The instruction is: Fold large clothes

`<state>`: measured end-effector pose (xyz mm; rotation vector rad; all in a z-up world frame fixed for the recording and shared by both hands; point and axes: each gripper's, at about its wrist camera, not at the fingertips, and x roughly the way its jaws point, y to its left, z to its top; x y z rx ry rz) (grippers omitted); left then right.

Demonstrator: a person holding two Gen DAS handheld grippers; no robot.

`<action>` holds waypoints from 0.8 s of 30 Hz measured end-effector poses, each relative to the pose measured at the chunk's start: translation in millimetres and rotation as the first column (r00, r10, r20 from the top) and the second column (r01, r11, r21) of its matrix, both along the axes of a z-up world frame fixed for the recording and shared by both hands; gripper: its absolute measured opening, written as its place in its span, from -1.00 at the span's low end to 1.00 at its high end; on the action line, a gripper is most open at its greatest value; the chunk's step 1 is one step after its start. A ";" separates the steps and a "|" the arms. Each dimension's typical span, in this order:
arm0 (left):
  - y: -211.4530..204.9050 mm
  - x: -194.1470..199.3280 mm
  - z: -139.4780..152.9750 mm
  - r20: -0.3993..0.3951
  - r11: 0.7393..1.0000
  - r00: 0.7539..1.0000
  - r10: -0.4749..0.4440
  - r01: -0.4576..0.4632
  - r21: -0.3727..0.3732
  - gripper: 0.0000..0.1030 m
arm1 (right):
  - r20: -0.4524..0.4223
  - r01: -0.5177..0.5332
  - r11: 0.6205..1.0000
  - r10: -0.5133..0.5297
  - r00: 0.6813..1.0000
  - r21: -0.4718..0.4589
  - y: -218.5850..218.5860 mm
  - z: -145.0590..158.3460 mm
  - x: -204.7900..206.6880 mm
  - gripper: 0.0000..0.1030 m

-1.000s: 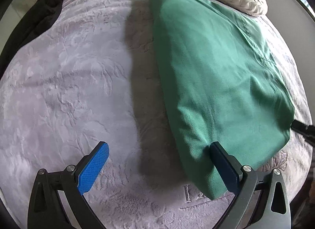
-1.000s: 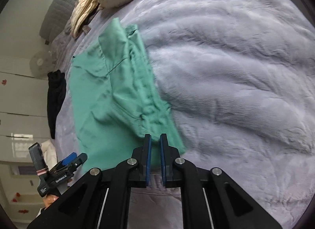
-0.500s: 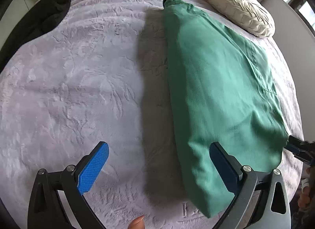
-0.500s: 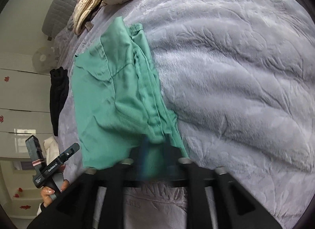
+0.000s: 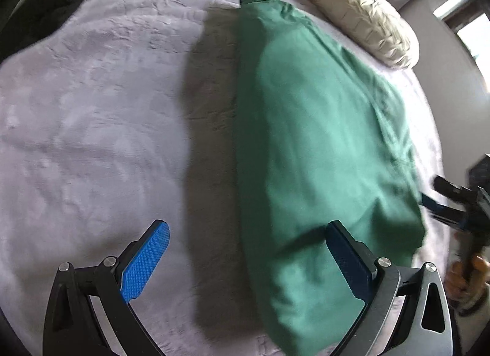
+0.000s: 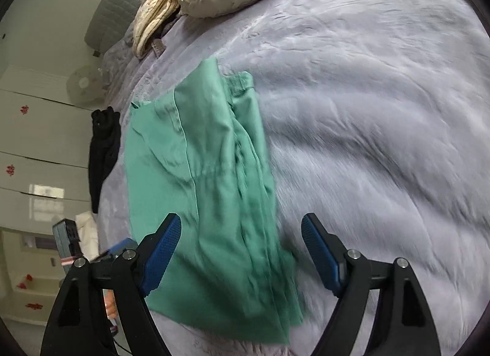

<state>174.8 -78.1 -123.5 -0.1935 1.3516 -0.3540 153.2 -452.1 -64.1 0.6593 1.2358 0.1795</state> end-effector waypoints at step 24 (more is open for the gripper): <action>-33.1 4.5 -21.7 -0.002 0.976 0.994 -0.105 0.103 -0.190 0.14 | -0.050 0.074 0.898 -0.058 0.997 0.433 4.5 -78.9 91.7 -0.54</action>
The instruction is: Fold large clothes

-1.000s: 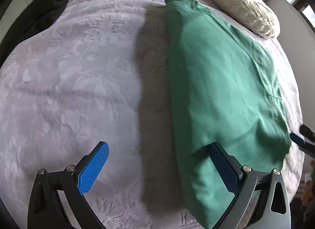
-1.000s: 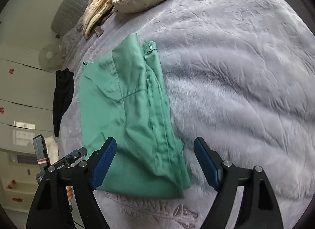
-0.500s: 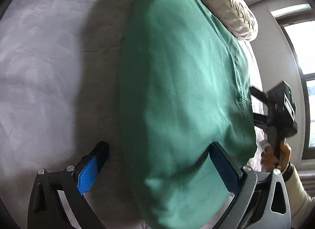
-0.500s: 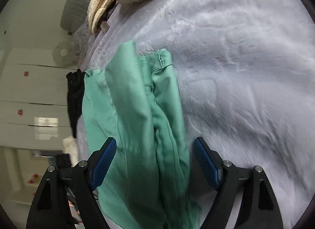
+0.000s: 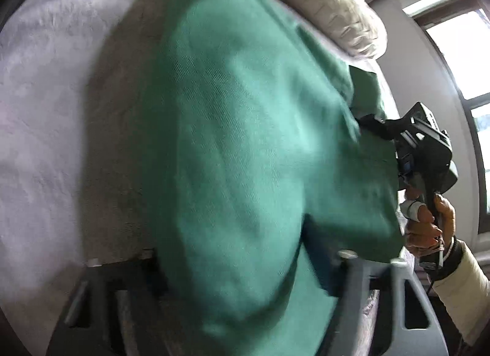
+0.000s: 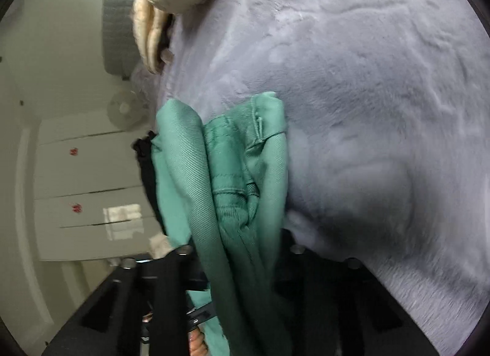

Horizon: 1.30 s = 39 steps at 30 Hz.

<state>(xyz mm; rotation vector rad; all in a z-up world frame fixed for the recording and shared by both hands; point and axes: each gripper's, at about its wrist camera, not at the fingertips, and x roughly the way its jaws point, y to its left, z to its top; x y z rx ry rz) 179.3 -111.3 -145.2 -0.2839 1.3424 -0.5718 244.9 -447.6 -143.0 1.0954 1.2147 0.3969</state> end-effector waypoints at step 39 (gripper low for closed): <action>262.6 -161.3 54.8 0.023 0.988 0.999 -0.033 0.029 0.150 0.30 | -0.080 -0.070 0.968 0.052 0.995 -0.242 231.2 36.4 -125.1 0.16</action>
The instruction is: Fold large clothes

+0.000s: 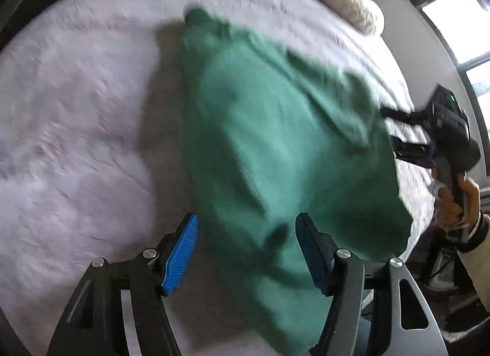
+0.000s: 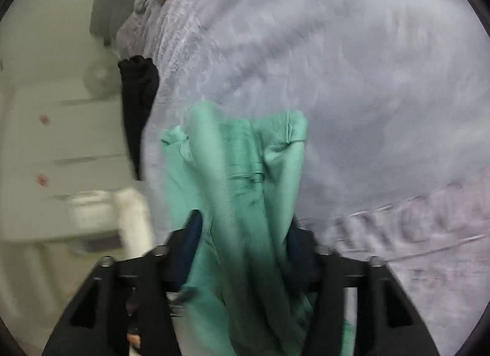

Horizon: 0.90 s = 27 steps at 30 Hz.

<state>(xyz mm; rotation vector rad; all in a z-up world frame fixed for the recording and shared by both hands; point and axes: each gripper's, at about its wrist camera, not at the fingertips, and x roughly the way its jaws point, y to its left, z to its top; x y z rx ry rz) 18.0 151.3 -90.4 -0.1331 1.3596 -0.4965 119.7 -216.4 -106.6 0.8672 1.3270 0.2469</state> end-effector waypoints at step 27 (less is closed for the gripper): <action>-43.9 -27.8 5.1 0.025 0.982 0.992 -0.123 0.118 0.150 0.30 | -0.005 -0.043 0.982 0.042 0.999 -0.186 -25.3 -38.3 -9.4 -0.81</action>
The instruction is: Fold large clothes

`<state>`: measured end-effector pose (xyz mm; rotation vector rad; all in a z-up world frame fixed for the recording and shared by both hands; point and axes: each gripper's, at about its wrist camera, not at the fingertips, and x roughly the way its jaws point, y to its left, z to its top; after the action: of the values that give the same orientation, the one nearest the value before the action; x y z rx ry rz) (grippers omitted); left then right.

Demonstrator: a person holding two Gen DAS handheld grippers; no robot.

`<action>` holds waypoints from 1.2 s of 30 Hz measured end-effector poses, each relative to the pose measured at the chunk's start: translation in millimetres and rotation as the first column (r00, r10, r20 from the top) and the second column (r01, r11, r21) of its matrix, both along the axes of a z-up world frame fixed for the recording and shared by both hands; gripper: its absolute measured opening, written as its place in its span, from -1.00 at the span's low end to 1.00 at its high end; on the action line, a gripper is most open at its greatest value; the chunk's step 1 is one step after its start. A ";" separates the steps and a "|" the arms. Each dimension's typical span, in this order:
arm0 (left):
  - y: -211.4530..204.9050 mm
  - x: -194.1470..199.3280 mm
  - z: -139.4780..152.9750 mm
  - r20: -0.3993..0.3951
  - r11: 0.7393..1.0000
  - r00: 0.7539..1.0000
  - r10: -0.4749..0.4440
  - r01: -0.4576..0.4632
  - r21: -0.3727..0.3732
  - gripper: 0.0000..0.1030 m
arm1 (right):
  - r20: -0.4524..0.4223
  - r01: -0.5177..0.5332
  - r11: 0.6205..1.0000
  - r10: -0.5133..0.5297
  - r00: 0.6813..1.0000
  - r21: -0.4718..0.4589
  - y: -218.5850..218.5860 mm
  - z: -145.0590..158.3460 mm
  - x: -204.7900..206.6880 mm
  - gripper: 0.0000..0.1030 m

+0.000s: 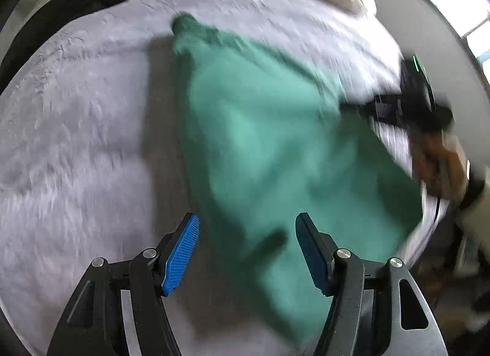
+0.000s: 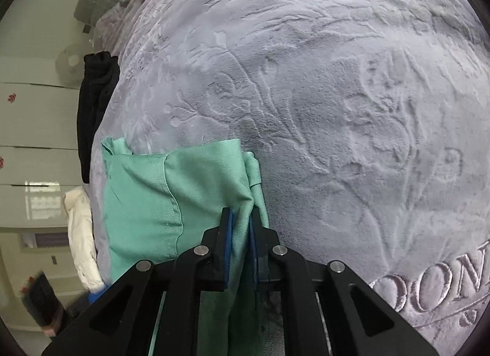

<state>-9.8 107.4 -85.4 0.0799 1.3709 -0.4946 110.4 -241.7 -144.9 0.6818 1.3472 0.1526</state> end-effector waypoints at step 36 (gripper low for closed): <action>24.5 -46.1 -31.1 -0.046 0.985 0.985 0.166 -0.163 0.064 0.74 | -0.230 -0.199 0.966 0.159 0.960 -0.163 48.0 47.4 -148.4 -0.87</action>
<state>-55.9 132.0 -116.5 0.0025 1.4291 -0.3189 -38.0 -193.7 -97.5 0.4266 1.6106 0.0989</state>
